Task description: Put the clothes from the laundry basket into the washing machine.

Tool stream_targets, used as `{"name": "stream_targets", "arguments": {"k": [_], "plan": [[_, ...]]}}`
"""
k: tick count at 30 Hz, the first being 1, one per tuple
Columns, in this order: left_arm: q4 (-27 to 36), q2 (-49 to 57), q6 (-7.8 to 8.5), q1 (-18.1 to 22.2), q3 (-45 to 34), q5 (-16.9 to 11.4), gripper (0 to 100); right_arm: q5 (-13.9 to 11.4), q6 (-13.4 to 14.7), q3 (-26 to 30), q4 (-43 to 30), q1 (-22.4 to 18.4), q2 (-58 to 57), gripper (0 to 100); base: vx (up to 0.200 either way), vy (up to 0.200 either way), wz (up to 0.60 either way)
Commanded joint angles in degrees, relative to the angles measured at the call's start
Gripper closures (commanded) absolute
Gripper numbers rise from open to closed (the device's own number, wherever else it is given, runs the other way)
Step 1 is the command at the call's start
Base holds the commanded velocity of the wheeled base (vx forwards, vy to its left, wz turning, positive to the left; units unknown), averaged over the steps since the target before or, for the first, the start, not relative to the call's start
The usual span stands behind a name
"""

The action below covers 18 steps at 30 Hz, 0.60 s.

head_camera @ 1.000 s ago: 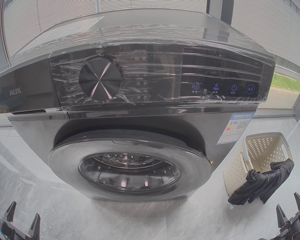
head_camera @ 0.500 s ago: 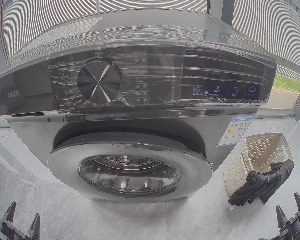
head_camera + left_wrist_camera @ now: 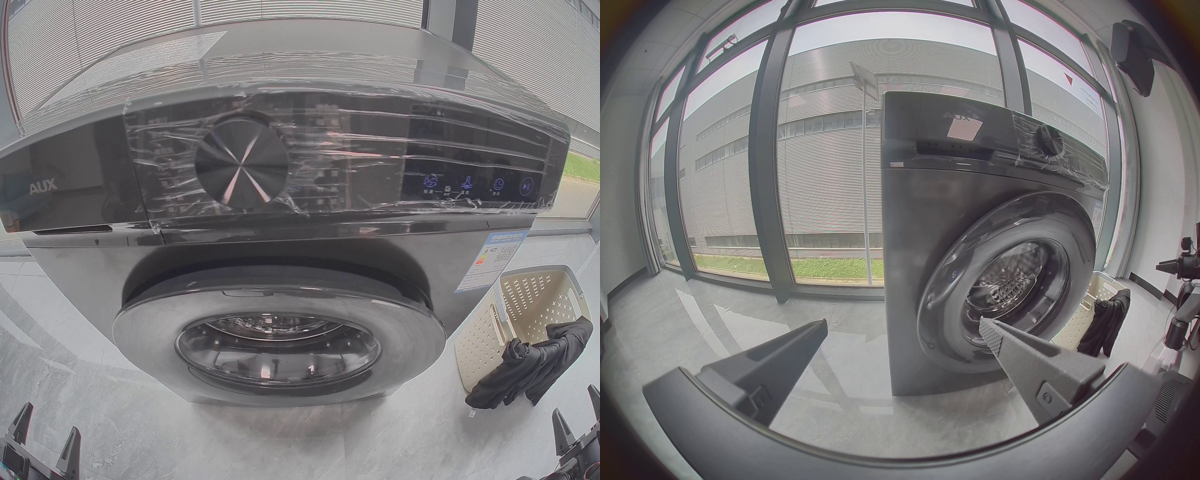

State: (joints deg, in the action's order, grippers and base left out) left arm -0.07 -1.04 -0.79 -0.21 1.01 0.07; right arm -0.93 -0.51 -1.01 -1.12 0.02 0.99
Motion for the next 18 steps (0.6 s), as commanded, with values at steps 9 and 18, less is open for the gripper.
{"name": "stream_targets", "arguments": {"k": [9, 18], "plan": [[0.0, 0.9, 0.0, 0.0, -0.9, 0.1, 0, 0.0, 0.0, 0.6, 0.0, 0.1, 0.1, 0, -0.044, 0.0, 0.0], [0.1, 0.9, 0.35, 0.0, -0.9, 0.2, 0, 0.0, -0.8, 0.4, -0.3, -0.2, -0.2, 0, -0.089, 0.0, 0.0]]}}
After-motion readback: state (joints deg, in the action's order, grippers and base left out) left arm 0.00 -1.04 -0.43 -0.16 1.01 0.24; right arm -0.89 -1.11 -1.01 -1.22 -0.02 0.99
